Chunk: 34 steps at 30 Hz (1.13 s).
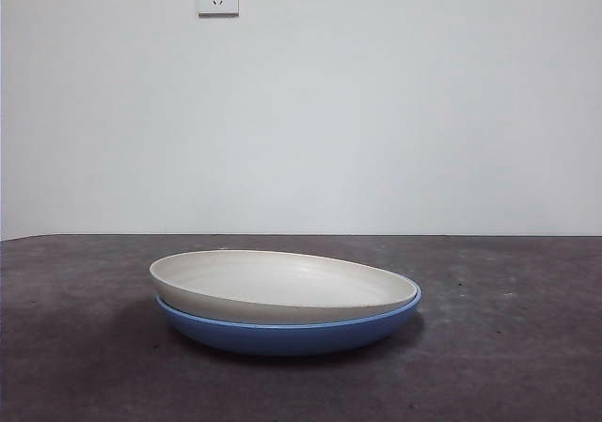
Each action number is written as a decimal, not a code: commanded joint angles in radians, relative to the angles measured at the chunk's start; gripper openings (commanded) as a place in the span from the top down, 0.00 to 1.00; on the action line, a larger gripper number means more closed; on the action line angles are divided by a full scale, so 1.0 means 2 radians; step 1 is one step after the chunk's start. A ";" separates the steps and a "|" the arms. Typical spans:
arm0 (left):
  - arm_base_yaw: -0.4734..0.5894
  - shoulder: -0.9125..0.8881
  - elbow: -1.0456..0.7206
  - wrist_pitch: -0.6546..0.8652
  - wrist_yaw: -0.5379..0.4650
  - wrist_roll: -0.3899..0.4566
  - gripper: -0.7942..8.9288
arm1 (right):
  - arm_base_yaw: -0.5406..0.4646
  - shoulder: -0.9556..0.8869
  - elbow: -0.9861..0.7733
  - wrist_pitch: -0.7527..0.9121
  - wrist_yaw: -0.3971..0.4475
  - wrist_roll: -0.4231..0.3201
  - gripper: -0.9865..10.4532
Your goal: Pick up the white plate, put it on the blue plate, put it on desk
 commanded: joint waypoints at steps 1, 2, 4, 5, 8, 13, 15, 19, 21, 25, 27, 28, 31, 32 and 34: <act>-0.004 0.002 0.005 0.006 0.002 0.002 0.89 | 0.002 0.002 0.009 0.010 0.001 -0.004 0.90; -0.004 0.002 0.005 0.006 0.002 0.002 0.89 | 0.002 0.002 0.009 0.010 0.001 -0.004 0.90; -0.004 0.002 0.005 0.006 0.002 0.002 0.89 | 0.002 0.002 0.009 0.010 0.001 -0.004 0.90; -0.004 0.002 0.005 0.006 0.002 0.002 0.89 | 0.002 0.002 0.009 0.010 0.002 -0.004 0.90; -0.004 0.002 0.005 0.005 0.002 0.002 0.89 | 0.002 0.002 0.009 0.010 0.001 -0.004 0.90; 0.028 0.004 0.000 0.007 0.003 0.002 0.89 | 0.002 0.002 0.009 0.010 0.001 -0.004 0.90; 0.060 0.004 -0.015 0.010 0.003 0.002 0.89 | 0.002 0.002 0.009 0.010 0.002 -0.004 0.90; 0.138 -0.006 -0.080 0.044 0.003 -0.003 0.89 | 0.002 0.002 0.009 0.010 0.001 -0.004 0.90; 0.178 -0.019 -0.134 0.097 0.002 -0.006 0.89 | 0.002 0.002 0.009 0.010 0.001 -0.004 0.90; 0.237 -0.065 -0.250 0.236 -0.005 -0.029 0.89 | 0.002 0.002 0.009 0.010 0.002 -0.004 0.90; 0.257 -0.096 -0.309 0.304 -0.035 -0.037 0.89 | 0.002 0.002 0.009 0.010 0.001 -0.004 0.90; 0.263 -0.109 -0.333 0.329 -0.054 -0.043 0.89 | 0.002 0.002 0.009 0.010 0.001 -0.004 0.90; 0.279 -0.152 -0.412 0.400 -0.134 -0.052 0.89 | 0.002 0.002 0.009 0.010 0.000 -0.004 0.90; 0.282 -0.165 -0.436 0.417 -0.165 -0.054 0.89 | 0.002 0.002 0.009 0.010 0.000 -0.004 0.90; 0.284 -0.186 -0.475 0.441 -0.218 -0.060 0.89 | 0.002 0.002 0.009 0.010 0.000 -0.004 0.90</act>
